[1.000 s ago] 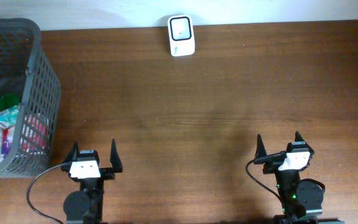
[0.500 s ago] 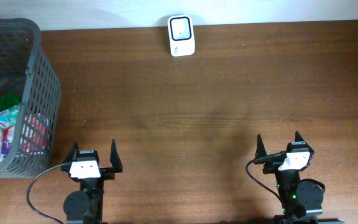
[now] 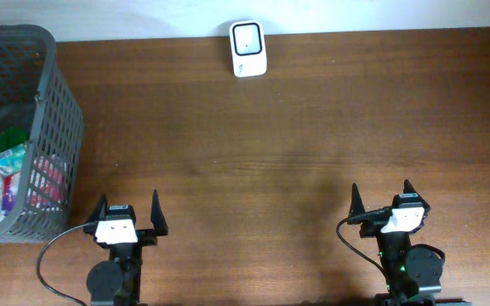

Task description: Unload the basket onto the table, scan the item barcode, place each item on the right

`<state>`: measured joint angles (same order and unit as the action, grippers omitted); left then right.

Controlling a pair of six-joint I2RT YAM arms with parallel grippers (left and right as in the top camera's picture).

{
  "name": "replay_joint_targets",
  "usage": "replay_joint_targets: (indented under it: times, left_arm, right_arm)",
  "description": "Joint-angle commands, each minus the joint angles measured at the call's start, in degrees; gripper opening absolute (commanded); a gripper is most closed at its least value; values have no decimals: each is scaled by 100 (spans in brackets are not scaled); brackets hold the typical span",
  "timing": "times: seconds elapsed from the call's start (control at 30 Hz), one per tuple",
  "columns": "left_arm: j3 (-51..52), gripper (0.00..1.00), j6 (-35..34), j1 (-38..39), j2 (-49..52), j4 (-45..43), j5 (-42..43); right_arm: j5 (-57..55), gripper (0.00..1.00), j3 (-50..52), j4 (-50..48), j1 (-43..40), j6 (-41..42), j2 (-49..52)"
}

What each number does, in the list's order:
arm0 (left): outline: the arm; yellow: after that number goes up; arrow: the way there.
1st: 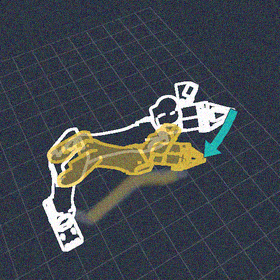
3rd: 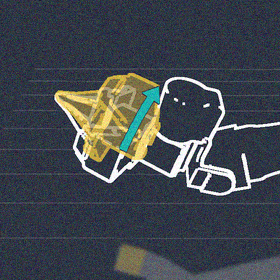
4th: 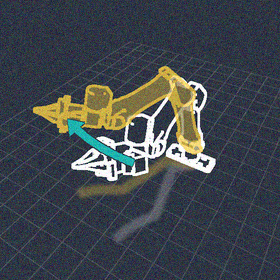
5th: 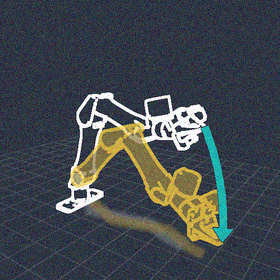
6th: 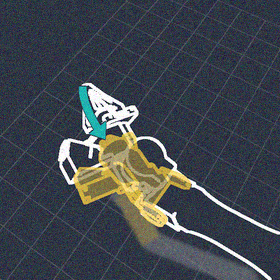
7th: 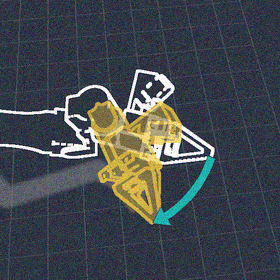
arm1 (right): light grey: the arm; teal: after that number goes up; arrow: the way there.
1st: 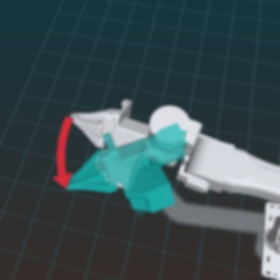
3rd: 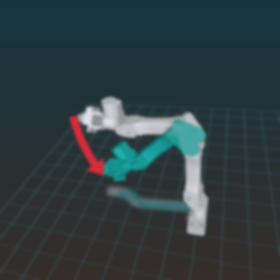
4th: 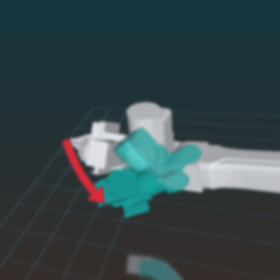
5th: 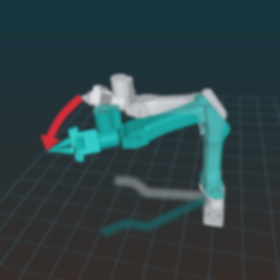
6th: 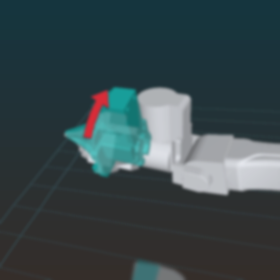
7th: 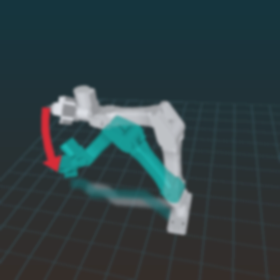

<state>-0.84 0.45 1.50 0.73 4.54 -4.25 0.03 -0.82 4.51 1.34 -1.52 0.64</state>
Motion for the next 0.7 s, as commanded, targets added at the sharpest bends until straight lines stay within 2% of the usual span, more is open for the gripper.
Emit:
replay_joint_targets:
  times: [0.0, 0.4, 0.47, 0.5, 0.6, 0.67]
  left_arm:
    - [26, 99, 111, 22, -33, 13, 105]
    - [26, 99, 109, 22, -33, 13, 103]
    - [26, 99, 107, 22, -33, -238, 221]
    - [26, 99, 105, 22, -33, -319, 540]
    - [26, 99, 107, 22, -33, -358, 2767]
    - [26, 99, 107, 22, -33, -549, 3305]
  right_arm:
    - [-28, 99, 50, 15, 52, 46, -28]
    - [-28, 99, 50, 15, 52, 46, -28]
    - [-28, 99, 50, 17, 52, 46, -28]
    - [-28, 99, 50, 15, 52, 46, -28]
    - [-28, 99, 50, 15, 52, 46, -28]
    - [-28, 99, 50, 15, 52, 46, -28]
